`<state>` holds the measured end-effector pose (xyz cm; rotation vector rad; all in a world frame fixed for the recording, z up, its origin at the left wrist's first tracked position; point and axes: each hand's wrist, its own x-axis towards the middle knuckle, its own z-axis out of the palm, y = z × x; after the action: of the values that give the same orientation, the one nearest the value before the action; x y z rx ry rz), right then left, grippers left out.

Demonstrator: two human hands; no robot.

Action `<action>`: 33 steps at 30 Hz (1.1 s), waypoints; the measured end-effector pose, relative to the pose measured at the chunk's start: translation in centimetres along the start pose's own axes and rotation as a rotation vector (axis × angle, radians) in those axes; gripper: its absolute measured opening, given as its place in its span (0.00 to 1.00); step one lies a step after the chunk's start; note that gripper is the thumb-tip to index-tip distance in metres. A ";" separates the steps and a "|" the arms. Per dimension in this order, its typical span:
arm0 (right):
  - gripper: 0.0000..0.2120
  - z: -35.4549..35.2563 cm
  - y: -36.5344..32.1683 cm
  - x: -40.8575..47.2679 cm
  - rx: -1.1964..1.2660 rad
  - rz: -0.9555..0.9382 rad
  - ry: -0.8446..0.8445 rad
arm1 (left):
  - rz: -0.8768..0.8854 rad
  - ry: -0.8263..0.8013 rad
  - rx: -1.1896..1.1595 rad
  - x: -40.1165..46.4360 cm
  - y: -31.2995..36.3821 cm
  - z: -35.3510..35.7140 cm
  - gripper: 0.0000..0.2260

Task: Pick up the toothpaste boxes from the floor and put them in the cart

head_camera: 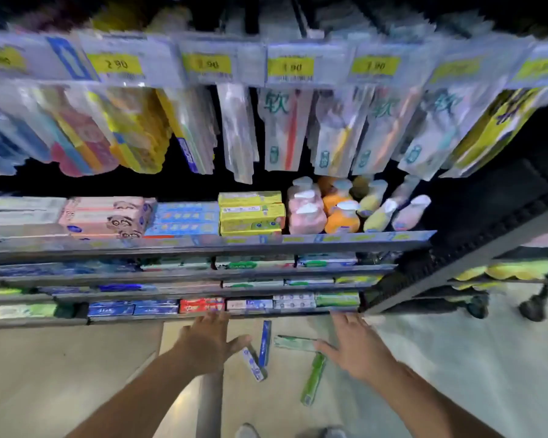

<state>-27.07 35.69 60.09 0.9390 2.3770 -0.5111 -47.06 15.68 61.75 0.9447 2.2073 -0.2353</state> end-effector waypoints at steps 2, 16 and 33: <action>0.41 3.5 1.5 2.3 0.024 0.052 -0.046 | -0.045 -0.018 -0.045 2.9 0.0 4.2 0.48; 0.30 39.4 11.2 25.8 0.333 0.358 -0.042 | -0.203 -0.182 -0.080 32.1 -3.9 37.6 0.37; 0.28 61.0 13.9 36.1 0.633 0.660 0.104 | -0.235 -0.194 -0.338 44.9 -7.7 51.1 0.20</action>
<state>-19.16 32.21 -11.64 1.9622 1.8212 -0.9685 -46.10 14.04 -6.64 0.4598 2.0886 -0.0546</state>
